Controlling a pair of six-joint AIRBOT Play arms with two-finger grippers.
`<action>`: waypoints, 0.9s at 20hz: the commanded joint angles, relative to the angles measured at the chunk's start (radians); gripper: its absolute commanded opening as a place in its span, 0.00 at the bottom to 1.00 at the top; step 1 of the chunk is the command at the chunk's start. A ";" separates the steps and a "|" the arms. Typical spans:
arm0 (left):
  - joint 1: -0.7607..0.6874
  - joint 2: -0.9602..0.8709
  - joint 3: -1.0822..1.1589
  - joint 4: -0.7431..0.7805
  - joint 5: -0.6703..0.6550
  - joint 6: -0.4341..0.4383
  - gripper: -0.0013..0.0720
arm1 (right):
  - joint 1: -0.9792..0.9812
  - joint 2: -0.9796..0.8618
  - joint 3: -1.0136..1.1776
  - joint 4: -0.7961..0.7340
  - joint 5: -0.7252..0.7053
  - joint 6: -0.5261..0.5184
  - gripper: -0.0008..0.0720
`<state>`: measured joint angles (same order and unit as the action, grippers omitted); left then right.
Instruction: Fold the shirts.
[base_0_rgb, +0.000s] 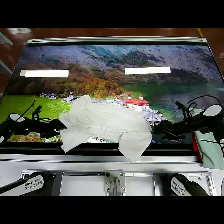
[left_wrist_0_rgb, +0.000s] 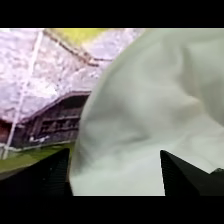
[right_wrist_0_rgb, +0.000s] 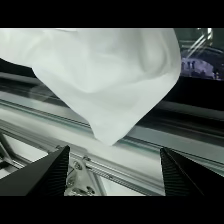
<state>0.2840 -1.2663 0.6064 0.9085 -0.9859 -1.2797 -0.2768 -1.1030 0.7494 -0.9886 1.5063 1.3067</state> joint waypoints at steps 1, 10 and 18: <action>-0.017 -0.049 -0.001 -0.074 0.036 0.056 0.70 | 0.000 -0.037 -0.051 0.006 0.001 0.029 0.95; -0.034 -0.043 0.000 -0.095 -0.004 0.106 0.07 | 0.001 -0.041 -0.341 0.094 -0.135 0.026 0.94; -0.034 -0.023 0.062 -0.095 -0.078 0.108 0.07 | 0.295 -0.043 -0.388 0.159 -0.448 0.129 0.94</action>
<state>0.2504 -1.2957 0.6384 0.8146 -1.0317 -1.1740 -0.0772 -1.1439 0.3725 -0.8574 1.2018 1.3754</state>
